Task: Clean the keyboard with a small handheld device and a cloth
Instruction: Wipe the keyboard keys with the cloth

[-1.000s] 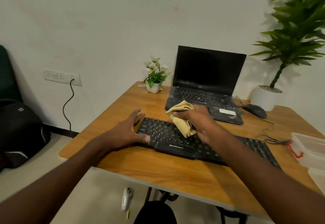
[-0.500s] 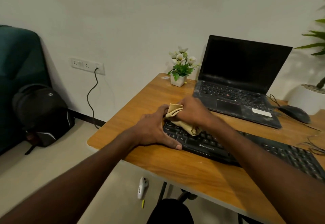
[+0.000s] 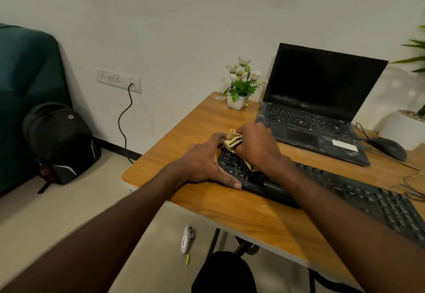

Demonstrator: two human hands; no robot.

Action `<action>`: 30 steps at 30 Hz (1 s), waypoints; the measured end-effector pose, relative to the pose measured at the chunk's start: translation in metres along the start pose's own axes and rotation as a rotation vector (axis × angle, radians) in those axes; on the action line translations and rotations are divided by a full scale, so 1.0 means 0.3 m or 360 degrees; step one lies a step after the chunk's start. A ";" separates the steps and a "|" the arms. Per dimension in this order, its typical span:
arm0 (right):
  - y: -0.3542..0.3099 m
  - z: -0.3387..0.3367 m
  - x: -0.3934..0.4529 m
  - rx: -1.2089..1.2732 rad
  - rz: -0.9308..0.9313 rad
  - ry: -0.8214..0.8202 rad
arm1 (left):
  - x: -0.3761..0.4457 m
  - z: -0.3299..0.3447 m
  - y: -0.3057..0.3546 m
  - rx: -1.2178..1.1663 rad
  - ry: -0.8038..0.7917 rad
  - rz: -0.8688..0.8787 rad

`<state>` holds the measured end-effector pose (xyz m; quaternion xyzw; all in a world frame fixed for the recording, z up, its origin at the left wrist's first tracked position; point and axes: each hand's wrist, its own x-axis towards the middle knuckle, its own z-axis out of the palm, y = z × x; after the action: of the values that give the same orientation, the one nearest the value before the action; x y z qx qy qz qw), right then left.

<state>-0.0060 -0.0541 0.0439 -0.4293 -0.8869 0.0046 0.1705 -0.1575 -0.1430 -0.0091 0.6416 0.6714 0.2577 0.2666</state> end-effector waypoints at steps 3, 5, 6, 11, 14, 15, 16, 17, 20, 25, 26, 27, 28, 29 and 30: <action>-0.007 -0.003 0.007 0.0076 -0.0026 0.0003 | -0.001 -0.001 -0.001 -0.0011 0.0019 -0.0023; 0.012 0.006 -0.002 0.0225 -0.0119 -0.0040 | -0.002 -0.003 -0.003 -0.0018 0.0026 -0.0017; 0.025 0.008 -0.014 0.0285 -0.0178 -0.0066 | -0.003 -0.003 -0.003 -0.0016 0.0024 -0.0001; 0.049 -0.035 -0.029 0.0158 -0.0300 -0.0148 | -0.003 0.002 0.007 0.0008 0.0014 0.0006; -0.002 -0.016 -0.011 -0.0067 -0.0174 -0.0036 | -0.002 -0.002 0.004 0.0016 -0.0003 0.0012; -0.012 -0.004 -0.013 -0.0022 -0.0144 0.0001 | -0.001 -0.004 0.002 0.0016 -0.0009 0.0023; -0.010 0.010 -0.017 0.0048 -0.0143 0.0012 | -0.002 -0.004 -0.002 0.0013 -0.0004 0.0033; 0.004 0.017 -0.028 0.0126 -0.0184 0.0004 | -0.002 -0.003 -0.003 0.0011 0.0000 0.0042; 0.066 -0.005 -0.048 0.0252 -0.0399 -0.0100 | 0.001 0.003 -0.001 0.0036 -0.0003 0.0025; 0.032 -0.019 0.000 -0.0078 -0.0227 -0.0085 | 0.011 0.003 -0.012 0.0018 0.0005 0.0043; 0.016 -0.011 0.006 -0.0053 -0.0124 -0.0073 | 0.011 0.002 -0.014 0.0011 0.0003 0.0054; 0.003 -0.006 0.011 -0.0007 -0.0005 -0.0074 | 0.011 0.001 -0.016 0.0002 0.0003 0.0056; -0.002 -0.002 0.018 0.0050 0.0114 -0.0081 | 0.010 0.000 -0.016 -0.0011 0.0003 0.0053; -0.002 0.000 0.024 0.0108 0.0219 -0.0087 | 0.010 -0.001 -0.015 -0.0021 0.0001 0.0047; 0.001 0.002 0.028 0.0150 0.0280 -0.0083 | 0.011 -0.001 -0.015 -0.0026 -0.0002 0.0041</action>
<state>-0.0108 -0.0473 0.0458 -0.4966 -0.8488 0.0725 0.1662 -0.1611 -0.1400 -0.0120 0.6481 0.6609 0.2663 0.2690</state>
